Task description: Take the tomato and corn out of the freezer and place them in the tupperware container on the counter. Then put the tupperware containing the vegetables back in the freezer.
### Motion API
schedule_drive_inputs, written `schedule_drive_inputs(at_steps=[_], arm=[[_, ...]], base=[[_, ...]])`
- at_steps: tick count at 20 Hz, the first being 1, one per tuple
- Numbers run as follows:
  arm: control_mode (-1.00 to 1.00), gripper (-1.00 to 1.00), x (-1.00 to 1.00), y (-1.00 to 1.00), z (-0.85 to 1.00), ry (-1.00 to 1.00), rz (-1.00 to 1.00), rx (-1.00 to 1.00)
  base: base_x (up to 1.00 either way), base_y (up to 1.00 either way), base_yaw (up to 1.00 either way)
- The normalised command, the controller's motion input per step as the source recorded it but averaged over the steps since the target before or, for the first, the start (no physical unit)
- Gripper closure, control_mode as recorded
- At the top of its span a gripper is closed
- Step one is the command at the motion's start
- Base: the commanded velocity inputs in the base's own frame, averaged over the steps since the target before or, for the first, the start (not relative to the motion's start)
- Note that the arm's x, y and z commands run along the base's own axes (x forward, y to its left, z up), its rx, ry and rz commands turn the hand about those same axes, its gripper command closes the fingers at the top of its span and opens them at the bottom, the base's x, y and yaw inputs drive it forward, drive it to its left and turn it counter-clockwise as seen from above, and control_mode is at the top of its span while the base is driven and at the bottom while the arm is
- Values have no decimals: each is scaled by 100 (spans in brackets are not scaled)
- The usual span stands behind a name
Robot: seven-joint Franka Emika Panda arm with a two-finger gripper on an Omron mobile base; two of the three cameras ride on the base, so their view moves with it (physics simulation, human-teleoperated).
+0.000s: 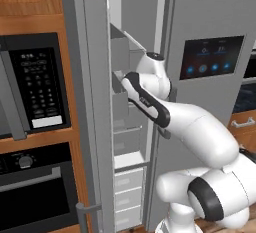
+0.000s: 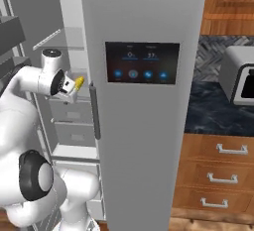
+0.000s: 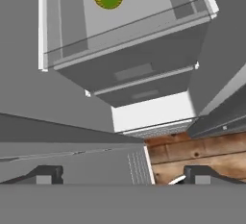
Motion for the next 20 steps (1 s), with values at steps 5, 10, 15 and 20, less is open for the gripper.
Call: schedule_drive_inputs(at_steps=[5, 10, 15, 20], arm=[[-100, -100, 58, 25, 0, -14, 0, 0], [-100, -100, 63, 0, 0, -1, 0, 0], [-100, -100, 54, 0, 0, 0, 0, 0], [-100, -100, 49, 0, 0, 0, 0, 0]], base=[[0, 0, 0], [0, 0, 0], [0, 0, 0], [0, 0, 0]])
